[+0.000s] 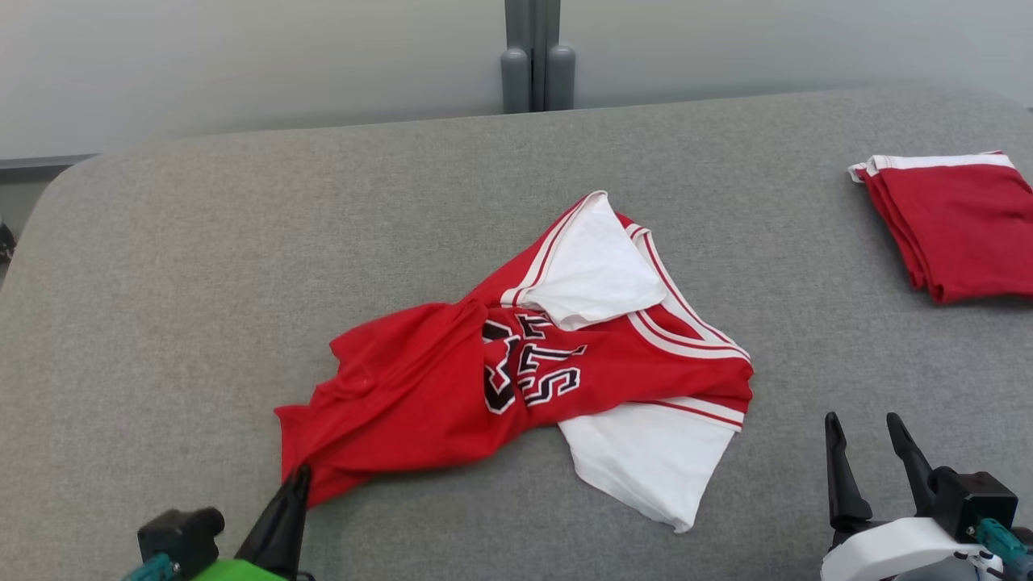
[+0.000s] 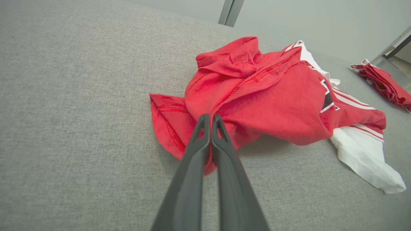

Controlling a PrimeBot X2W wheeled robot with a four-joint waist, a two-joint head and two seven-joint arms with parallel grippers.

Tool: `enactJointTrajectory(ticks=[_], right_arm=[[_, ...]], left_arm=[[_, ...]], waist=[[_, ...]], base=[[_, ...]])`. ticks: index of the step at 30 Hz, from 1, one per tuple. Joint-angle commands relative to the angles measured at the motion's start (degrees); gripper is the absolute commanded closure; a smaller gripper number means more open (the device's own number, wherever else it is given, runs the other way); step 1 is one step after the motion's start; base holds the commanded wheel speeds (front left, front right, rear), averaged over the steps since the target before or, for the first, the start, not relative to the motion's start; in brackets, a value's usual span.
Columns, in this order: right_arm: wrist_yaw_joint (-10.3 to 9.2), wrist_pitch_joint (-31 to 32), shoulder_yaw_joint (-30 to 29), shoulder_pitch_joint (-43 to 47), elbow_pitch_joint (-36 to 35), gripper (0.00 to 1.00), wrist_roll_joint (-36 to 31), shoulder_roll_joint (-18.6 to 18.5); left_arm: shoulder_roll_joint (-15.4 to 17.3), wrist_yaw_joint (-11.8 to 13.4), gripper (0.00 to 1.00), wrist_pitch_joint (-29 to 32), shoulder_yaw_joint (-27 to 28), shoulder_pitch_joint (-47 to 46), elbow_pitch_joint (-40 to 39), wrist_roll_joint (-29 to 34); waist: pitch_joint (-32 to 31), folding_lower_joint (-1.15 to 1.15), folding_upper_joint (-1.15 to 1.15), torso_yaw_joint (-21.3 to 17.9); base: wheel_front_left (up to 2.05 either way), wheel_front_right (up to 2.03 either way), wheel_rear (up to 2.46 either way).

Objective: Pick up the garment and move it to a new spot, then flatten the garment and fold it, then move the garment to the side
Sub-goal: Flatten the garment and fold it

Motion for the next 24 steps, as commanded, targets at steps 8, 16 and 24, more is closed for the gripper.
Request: enactJointTrajectory(ticks=[8,16,24], right_arm=[[-0.09,0.01,0.52,0.81,0.39,0.00,-0.22,-0.16],[-0.09,0.01,0.98,0.97,0.35,0.00,-0.21,-0.17],[-0.09,0.01,0.94,0.47,0.08,0.00,0.05,-0.17]], left_arm=[[-1.85,1.46,0.00,0.26,-1.92,5.93,1.56,1.13],[-1.56,0.39,0.00,7.72,-1.72,6.47,-0.79,-4.52],[2.82,2.76,0.00,10.15,4.71,3.67,-13.80,-8.56]], waist=[[-1.48,0.00,0.00,1.48],[-1.73,0.00,0.00,0.25],[-1.21,0.00,0.00,-2.43]], base=[[0.00,0.00,0.00],[0.00,0.00,0.00],[0.00,0.00,0.00]])
